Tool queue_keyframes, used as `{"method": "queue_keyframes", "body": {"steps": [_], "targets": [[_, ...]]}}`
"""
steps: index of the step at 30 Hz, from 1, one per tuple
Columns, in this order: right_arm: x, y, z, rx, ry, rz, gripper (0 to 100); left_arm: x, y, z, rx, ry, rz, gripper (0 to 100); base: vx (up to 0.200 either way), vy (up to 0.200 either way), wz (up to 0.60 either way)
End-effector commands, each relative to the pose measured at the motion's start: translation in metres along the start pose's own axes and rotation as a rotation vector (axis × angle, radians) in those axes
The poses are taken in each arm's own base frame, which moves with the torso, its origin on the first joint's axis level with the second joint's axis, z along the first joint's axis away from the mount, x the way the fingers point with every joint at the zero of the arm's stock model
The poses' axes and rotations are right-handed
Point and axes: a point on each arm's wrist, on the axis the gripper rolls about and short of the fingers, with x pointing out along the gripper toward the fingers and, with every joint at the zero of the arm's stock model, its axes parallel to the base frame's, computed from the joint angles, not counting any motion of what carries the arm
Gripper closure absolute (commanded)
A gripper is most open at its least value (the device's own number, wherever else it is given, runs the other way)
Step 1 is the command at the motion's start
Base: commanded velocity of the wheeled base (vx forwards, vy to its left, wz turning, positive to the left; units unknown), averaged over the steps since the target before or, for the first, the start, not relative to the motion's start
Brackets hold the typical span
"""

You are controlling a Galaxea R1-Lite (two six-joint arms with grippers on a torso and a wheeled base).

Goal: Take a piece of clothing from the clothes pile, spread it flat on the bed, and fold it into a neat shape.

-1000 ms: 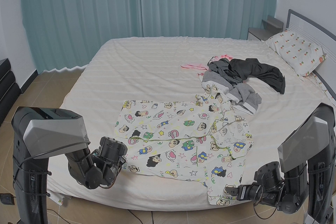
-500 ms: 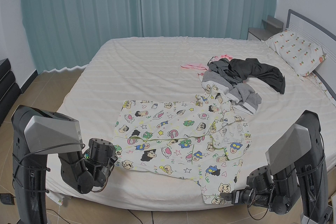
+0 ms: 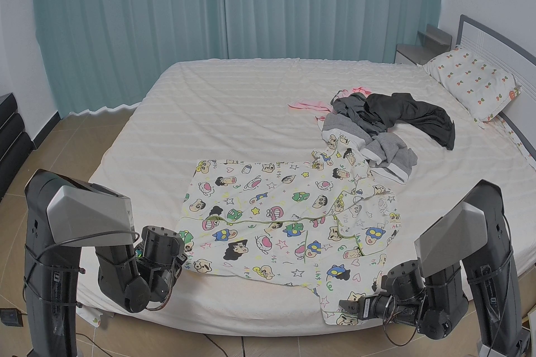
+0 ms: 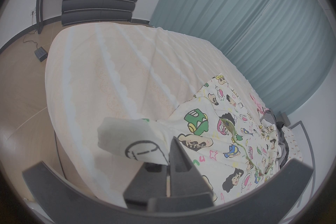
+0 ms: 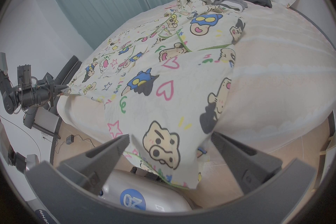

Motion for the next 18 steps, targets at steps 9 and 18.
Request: {"method": "queue_keyframes", "body": {"steps": [9,18], "targets": [[0.004,0.003,0.001,-0.007,-0.011,0.006,100,-0.003,0.002,-0.004,0.012,0.012,0.003,100,0.000,0.000,0.00],[-0.029,0.002,0.005,0.002,-0.005,0.014,100,-0.018,0.011,-0.012,0.112,0.026,-0.018,100,0.000,0.000,0.00]]}}
